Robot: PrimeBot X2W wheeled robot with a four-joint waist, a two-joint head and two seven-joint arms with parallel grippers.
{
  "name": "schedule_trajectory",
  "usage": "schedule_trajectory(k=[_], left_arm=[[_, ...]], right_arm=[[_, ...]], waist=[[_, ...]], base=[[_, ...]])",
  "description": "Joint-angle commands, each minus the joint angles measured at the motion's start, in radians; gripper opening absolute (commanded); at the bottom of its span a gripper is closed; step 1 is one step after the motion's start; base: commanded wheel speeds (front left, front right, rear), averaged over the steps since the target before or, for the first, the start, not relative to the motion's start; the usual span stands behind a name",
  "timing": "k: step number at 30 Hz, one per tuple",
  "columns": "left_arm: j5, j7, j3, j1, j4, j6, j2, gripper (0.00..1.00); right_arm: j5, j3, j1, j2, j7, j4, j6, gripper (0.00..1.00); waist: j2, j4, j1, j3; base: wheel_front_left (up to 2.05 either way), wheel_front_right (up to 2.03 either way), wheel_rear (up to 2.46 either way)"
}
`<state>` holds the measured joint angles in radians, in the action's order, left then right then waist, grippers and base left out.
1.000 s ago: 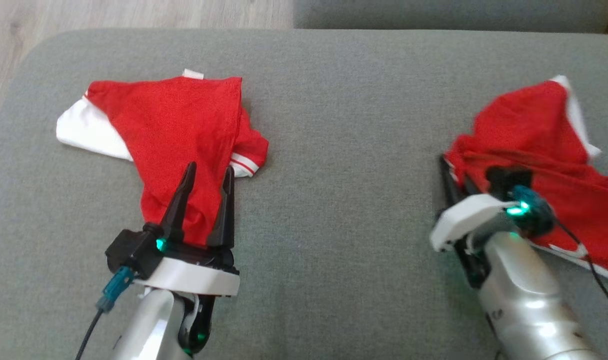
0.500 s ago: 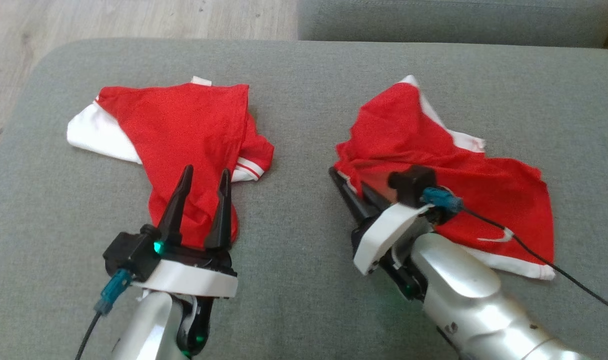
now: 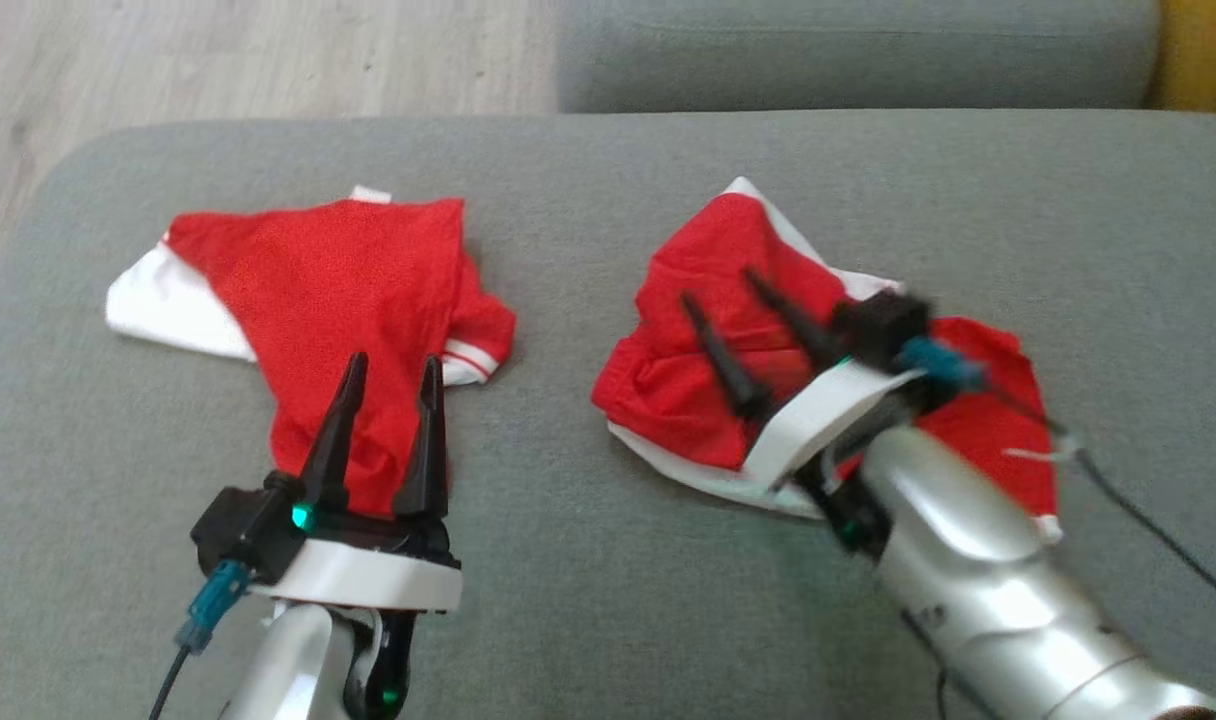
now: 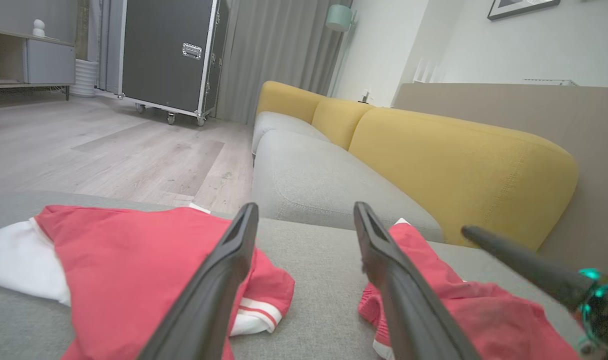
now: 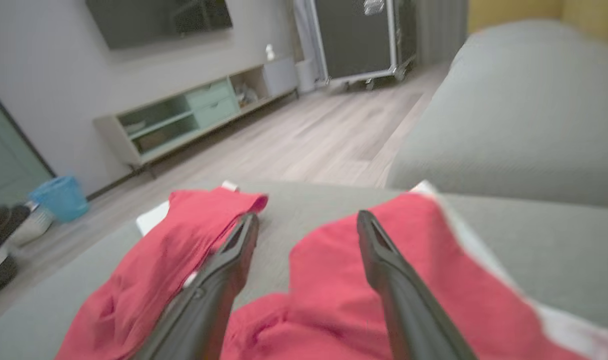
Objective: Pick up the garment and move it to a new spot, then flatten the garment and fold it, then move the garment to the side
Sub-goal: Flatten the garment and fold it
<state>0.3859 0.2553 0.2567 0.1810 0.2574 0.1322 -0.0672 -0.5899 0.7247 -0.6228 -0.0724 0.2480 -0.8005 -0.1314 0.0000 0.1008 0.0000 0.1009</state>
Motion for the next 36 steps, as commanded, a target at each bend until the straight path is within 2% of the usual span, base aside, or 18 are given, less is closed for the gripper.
schedule_trajectory(k=[1,4,5,9,13,16,22,25,36], left_arm=[[-0.005,0.006,-0.038,0.018,-0.037,-0.002,-0.001,1.00],[-0.007,0.006,-0.041,0.007,-0.042,-0.002,0.000,1.00],[-0.007,0.006,-0.041,0.007,-0.042,-0.002,0.000,1.00],[-0.007,0.006,-0.049,-0.006,-0.051,-0.002,0.000,1.00],[-0.005,0.006,-0.047,-0.018,-0.053,-0.002,0.000,1.00],[0.009,0.006,-0.039,-0.023,-0.053,-0.002,-0.006,1.00],[0.019,0.006,-0.037,-0.017,-0.051,-0.002,-0.006,1.00],[0.019,0.006,-0.035,-0.011,-0.050,-0.002,-0.008,1.00],[0.019,0.006,-0.010,0.010,-0.035,-0.002,-0.012,1.00]], right_arm=[[0.032,-0.066,0.014,-0.013,0.013,0.070,0.001,1.00],[0.089,-0.213,0.092,-0.047,0.013,0.148,0.001,1.00],[0.089,-0.213,0.092,-0.047,0.013,0.148,0.001,1.00],[0.177,-0.429,0.220,-0.065,0.014,0.266,0.001,1.00],[0.286,-0.593,0.349,-0.055,0.014,0.372,0.001,1.00],[0.361,-0.702,0.466,-0.014,0.014,0.445,0.001,1.00],[0.437,-0.727,0.538,0.017,0.014,0.498,0.001,1.00],[0.470,-0.732,0.550,0.021,0.014,0.484,0.001,1.00],[0.491,-0.752,0.500,0.022,-0.008,0.235,0.001,1.00]], waist=[[0.0000,-0.028,0.0000,-0.019],[0.0000,-0.052,0.0000,-0.031],[0.0000,-0.052,0.0000,-0.031],[0.0000,-0.083,0.0000,-0.040],[0.0000,-0.109,0.0000,-0.044],[0.0000,-0.122,0.0000,-0.048],[0.0000,-0.134,0.0000,-0.035],[0.0000,-0.138,0.0000,-0.028],[0.0000,-0.126,0.0000,-0.005]], base=[[0.00,0.00,0.00],[0.00,0.00,0.00],[0.00,0.00,0.00],[0.00,0.00,0.00],[0.00,0.00,0.00],[0.00,0.00,0.00],[0.00,0.00,0.00],[0.00,0.00,0.00],[0.00,0.00,0.00]])
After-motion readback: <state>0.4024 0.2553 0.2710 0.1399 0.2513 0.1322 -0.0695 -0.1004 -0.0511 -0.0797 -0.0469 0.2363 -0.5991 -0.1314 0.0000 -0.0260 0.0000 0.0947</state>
